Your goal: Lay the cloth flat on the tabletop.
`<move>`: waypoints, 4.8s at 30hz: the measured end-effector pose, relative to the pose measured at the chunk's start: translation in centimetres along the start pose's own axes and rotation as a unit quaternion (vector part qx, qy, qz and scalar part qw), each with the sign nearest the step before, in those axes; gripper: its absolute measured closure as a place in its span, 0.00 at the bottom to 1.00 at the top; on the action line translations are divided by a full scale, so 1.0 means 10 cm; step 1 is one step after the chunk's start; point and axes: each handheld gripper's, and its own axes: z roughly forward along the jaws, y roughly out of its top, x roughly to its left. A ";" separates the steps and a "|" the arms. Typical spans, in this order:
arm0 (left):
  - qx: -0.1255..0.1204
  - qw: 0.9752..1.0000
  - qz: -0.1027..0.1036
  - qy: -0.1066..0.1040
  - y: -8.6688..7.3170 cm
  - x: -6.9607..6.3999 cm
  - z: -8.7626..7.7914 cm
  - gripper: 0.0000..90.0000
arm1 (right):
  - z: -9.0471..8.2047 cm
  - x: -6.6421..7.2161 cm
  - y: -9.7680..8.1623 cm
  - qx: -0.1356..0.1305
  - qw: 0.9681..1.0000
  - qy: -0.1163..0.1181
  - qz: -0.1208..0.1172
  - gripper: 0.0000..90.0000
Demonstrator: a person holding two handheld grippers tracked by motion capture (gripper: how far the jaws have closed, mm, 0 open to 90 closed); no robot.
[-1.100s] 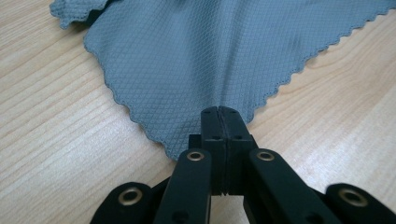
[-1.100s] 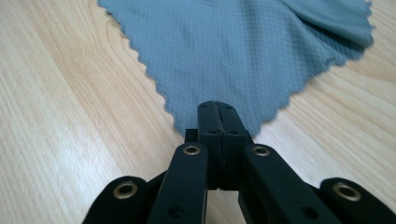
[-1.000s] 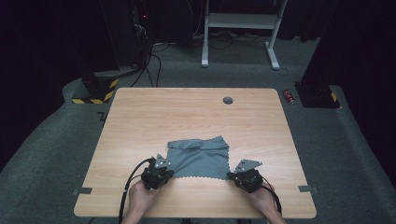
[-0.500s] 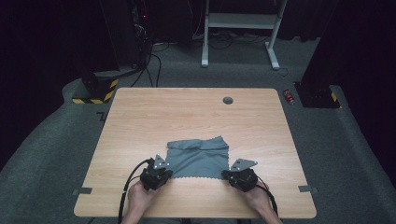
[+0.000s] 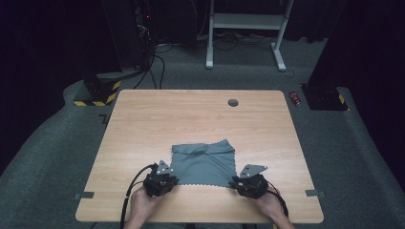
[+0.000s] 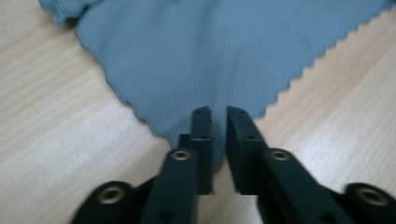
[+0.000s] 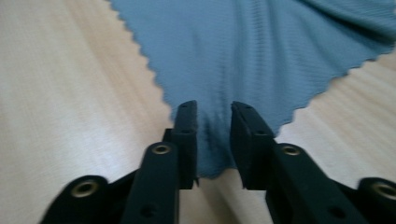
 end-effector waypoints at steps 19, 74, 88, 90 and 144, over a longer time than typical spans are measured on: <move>-0.034 0.994 -0.030 0.100 0.56 0.44 0.28 0.64 | 0.27 -0.80 0.53 -0.067 0.981 -0.106 0.145 0.75; -0.037 0.996 -0.050 0.058 0.68 0.59 0.28 0.62 | 0.49 -0.94 0.80 -0.055 0.980 -0.143 0.129 0.99; -0.005 0.994 -0.078 0.071 0.87 0.77 0.59 0.97 | 0.49 -1.02 0.95 -0.050 0.978 -0.164 0.120 0.99; -0.001 0.994 -0.087 0.070 0.87 0.82 0.62 1.00 | 0.49 -1.03 0.95 -0.051 0.977 -0.168 0.123 0.99; -0.020 0.999 -0.012 0.046 0.30 0.14 0.20 0.65 | 0.12 -0.18 0.25 -0.034 0.994 -0.071 0.080 0.69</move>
